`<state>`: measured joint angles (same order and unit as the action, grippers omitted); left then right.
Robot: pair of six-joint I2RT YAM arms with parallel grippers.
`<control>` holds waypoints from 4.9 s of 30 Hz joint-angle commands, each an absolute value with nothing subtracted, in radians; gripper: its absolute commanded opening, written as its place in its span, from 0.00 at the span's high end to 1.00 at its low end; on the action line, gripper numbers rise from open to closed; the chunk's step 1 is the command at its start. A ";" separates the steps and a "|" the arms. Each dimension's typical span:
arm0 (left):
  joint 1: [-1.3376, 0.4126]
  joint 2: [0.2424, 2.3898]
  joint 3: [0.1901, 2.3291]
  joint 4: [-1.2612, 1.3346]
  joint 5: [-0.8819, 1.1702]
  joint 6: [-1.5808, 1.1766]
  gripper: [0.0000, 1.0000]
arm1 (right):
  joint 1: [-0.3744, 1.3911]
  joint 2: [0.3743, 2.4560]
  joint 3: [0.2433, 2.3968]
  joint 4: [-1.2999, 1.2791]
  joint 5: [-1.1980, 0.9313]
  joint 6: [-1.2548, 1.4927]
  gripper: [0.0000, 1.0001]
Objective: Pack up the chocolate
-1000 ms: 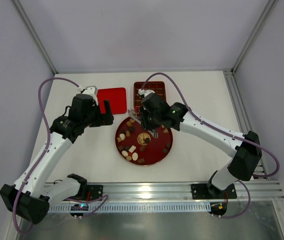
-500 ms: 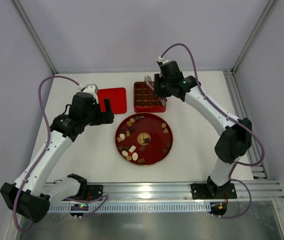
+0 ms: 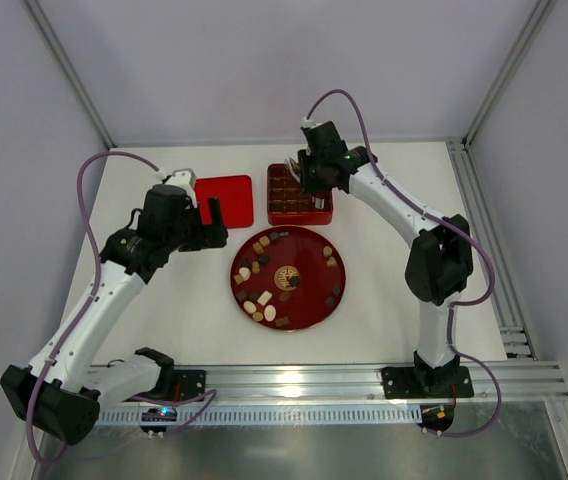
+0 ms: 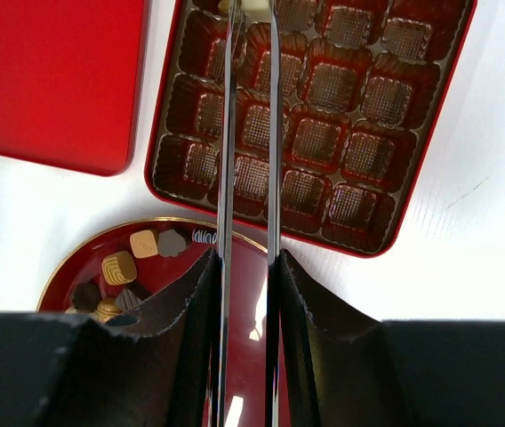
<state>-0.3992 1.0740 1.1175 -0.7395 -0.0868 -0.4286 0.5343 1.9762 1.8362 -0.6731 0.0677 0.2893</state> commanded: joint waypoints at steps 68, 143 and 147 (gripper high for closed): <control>-0.400 1.051 1.178 -0.767 -0.100 -0.423 0.00 | 0.910 1.634 1.394 -0.618 0.127 0.403 0.55; -0.400 1.085 1.181 -0.756 -0.100 -0.413 0.00 | 0.496 1.861 1.781 -0.634 0.095 0.287 0.70; -0.400 1.081 1.177 -0.755 -0.103 -0.413 0.00 | 0.489 1.891 1.789 -0.634 0.100 0.282 0.70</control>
<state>-0.3992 1.0859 1.1461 -0.7753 -0.0944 -0.4286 0.4950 1.9038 1.7336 -0.6590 0.1040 0.3019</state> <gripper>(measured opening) 0.996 0.319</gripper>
